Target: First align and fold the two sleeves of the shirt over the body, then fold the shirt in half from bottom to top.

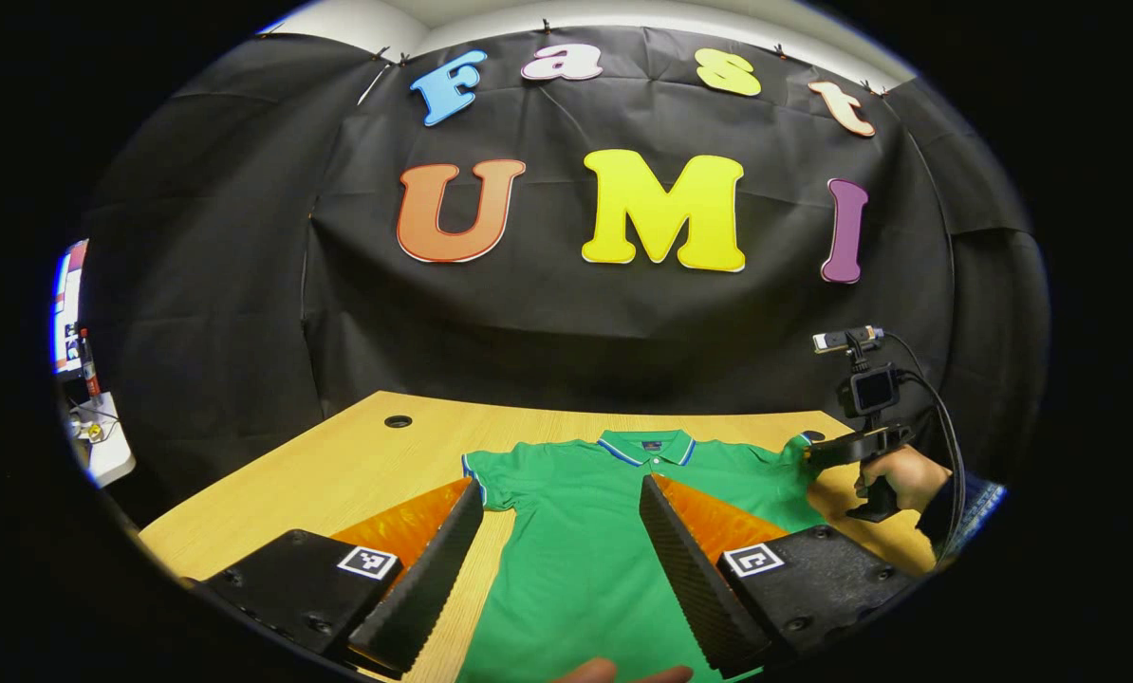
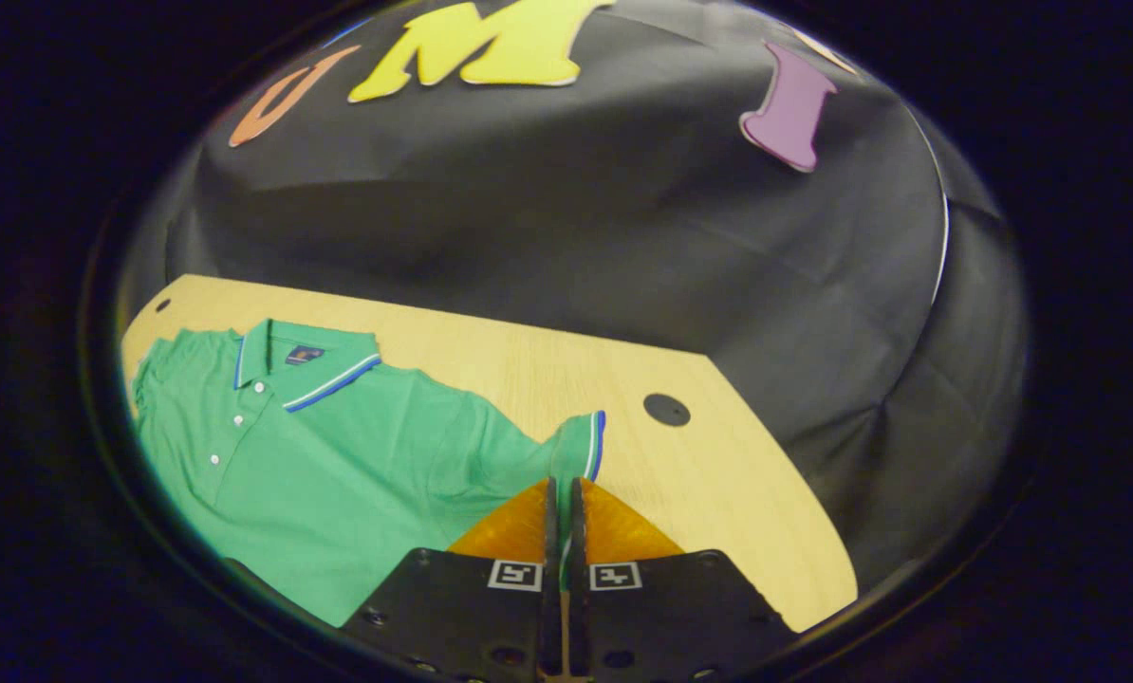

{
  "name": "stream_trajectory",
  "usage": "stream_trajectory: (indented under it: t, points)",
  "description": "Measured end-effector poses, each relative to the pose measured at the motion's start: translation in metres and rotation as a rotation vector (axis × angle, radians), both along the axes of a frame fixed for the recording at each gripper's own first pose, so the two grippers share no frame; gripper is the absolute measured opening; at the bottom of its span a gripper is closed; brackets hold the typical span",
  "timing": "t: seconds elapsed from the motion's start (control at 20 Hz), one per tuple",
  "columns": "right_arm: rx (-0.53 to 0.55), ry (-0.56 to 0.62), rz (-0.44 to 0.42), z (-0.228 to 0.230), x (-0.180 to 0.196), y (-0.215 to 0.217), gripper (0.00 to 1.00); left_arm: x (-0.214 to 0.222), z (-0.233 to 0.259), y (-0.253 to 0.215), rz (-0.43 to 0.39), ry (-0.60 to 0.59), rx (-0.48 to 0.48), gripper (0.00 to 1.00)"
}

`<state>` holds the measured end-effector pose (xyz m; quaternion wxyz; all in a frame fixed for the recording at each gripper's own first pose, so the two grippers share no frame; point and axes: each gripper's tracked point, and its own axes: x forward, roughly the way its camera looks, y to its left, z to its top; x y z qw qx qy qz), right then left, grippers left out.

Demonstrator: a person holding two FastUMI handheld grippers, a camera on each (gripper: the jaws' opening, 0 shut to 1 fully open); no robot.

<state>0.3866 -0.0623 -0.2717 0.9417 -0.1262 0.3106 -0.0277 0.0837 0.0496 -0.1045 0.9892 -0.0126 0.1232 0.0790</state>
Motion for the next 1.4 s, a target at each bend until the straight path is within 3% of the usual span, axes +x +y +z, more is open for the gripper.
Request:
stream_trajectory:
  t: [0.15, 0.35, 0.5, 0.6, 0.85, 1.1, 1.25, 1.4]
  points:
    - [-0.069, -0.055, 0.102, 0.016, -0.001, 0.039, 0.04, 0.003, -0.007, 0.002, 0.010, 0.019, 0.020, 1.00]
    - [0.108, -0.087, 0.196, 0.040, -0.019, 0.112, 0.07, 0.011, -0.017, 0.006, 0.012, 0.028, 0.033, 1.00]
    - [0.180, -0.121, 0.225, 0.068, -0.035, 0.122, 1.00, 0.012, -0.015, 0.008, 0.026, 0.024, 0.040, 1.00]
    - [0.212, -0.176, 0.241, 0.093, -0.051, 0.119, 0.95, 0.015, -0.016, 0.005, 0.033, 0.014, 0.028, 1.00]
    - [0.244, -0.312, 0.279, 0.146, -0.123, 0.091, 0.96, 0.010, -0.021, -0.026, -0.047, 0.050, -0.039, 1.00]
    - [0.278, -0.406, 0.238, 0.166, -0.209, 0.048, 0.95, 0.016, 0.012, -0.007, 0.026, 0.005, -0.022, 1.00]
    - [0.239, -0.409, 0.179, 0.158, -0.255, 0.021, 0.95, 0.036, 0.048, 0.018, 0.075, -0.032, 0.020, 1.00]
    - [0.190, -0.445, 0.195, 0.156, -0.288, 0.011, 0.95, 0.070, 0.073, 0.041, 0.107, -0.091, -0.007, 1.00]
